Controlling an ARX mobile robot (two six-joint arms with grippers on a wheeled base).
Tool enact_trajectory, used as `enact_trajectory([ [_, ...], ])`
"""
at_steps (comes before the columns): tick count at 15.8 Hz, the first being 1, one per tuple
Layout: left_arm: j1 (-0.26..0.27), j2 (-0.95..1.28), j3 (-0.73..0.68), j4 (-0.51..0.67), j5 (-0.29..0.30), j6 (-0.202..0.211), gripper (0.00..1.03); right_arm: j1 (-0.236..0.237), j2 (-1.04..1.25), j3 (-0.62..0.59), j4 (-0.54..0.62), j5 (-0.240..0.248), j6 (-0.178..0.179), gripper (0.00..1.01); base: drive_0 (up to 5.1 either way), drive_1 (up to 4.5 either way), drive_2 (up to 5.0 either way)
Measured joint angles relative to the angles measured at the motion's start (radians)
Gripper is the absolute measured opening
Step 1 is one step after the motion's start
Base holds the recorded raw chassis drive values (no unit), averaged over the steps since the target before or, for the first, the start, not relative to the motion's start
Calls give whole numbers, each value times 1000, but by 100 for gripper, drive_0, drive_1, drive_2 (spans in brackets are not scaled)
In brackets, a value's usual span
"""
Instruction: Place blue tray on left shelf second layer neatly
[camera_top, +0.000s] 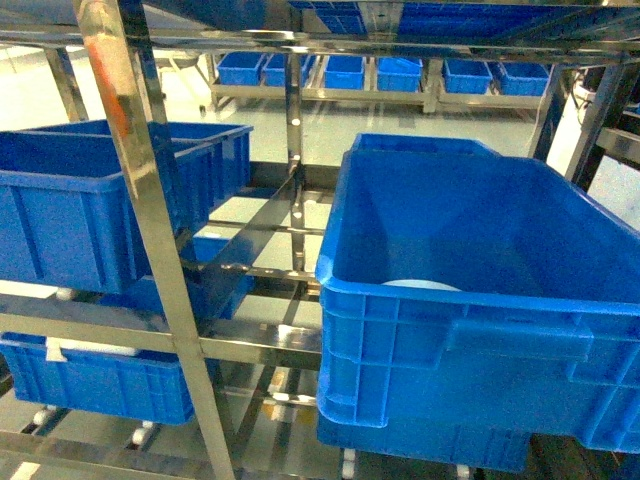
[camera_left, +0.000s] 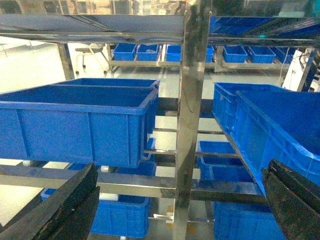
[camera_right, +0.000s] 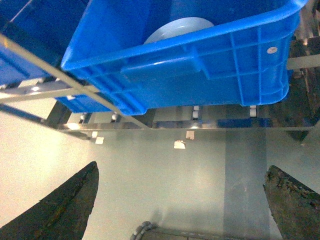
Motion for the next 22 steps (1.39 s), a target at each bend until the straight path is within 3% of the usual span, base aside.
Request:
enact_trajectory([
  [2,0,0,0,0,-1,0,98,6,-53,13,15,-6,-37,98,0,0,0],
  [3,0,0,0,0,-1,0,98,7,-67,-22,121,35,-59,95,0,0,0],
  [5,0,0,0,0,-3,0,98,-13,-211,-215,500,241,-213,75,0,0,0],
  [6,0,0,0,0,0,0,98,-15,-240,-250,592,275,-259,66,0,0,0],
  [12,0,0,0,1,0,0,98,-13,-269,-261,642,277,-308,44,0,0,0],
  [15,0,0,0,1,0,0,98,-13,-325,-301,607,278,-327,7,0,0,0],
  [16,0,0,0,1,0,0,98,-13,-346,-307,597,278,-333,2,0,0,0],
  [21,0,0,0,1,0,0,98,-13,-441,-349,562,278,-334,2,0,0,0],
  [22,0,0,0,1,0,0,98,-13,-517,-348,445,278,-333,2,0,0,0],
])
